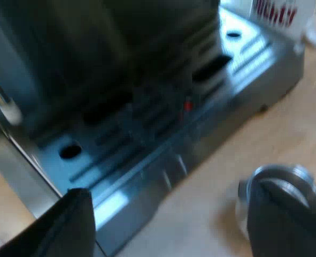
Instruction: Grind coffee beans and then tamp
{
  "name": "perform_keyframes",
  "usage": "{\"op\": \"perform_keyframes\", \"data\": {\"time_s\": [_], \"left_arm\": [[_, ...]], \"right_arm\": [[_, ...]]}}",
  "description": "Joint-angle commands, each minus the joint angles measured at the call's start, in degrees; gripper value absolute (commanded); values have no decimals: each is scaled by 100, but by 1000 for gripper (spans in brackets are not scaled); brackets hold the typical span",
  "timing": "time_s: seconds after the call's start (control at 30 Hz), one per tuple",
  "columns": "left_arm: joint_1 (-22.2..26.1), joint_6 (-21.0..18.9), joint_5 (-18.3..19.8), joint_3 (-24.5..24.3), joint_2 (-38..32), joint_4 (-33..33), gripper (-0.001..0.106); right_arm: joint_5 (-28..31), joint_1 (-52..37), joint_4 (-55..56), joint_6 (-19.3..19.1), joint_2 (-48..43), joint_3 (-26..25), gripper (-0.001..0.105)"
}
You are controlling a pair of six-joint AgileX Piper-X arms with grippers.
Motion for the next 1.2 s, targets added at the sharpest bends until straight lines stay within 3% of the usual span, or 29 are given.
{"op": "perform_keyframes", "data": {"time_s": [0.03,0.27,0.37,0.63,0.8,0.87,0.97,1.07,1.2], "left_arm": [[-9,-56,-19,-73,-425,62,62],[-9,-56,-19,-73,-1525,502,62],[-9,-56,-19,-92,-1877,727,61],[-9,-56,-19,-547,-2078,1197,61],[-9,-56,-214,-837,-2078,1314,61],[8,-56,-541,-1046,-2078,1353,61],[133,-254,-661,-1081,-2078,1353,61],[438,-564,-616,-1081,-2078,1353,61],[920,-565,-459,-1081,-2078,1353,61]], "right_arm": [[35,-26,-34,-19,1,-13,66],[-98,-26,141,375,1,-279,66],[-98,-26,388,374,1,-496,66],[77,-89,700,366,1,-988,66],[25,-453,700,366,1,-1132,66],[-517,-1180,721,342,1,-1308,66],[-928,-1892,739,321,1,-1430,66],[-1470,-2643,739,293,1,-1545,66],[-2020,-3532,988,10,1,-1700,66]]}}
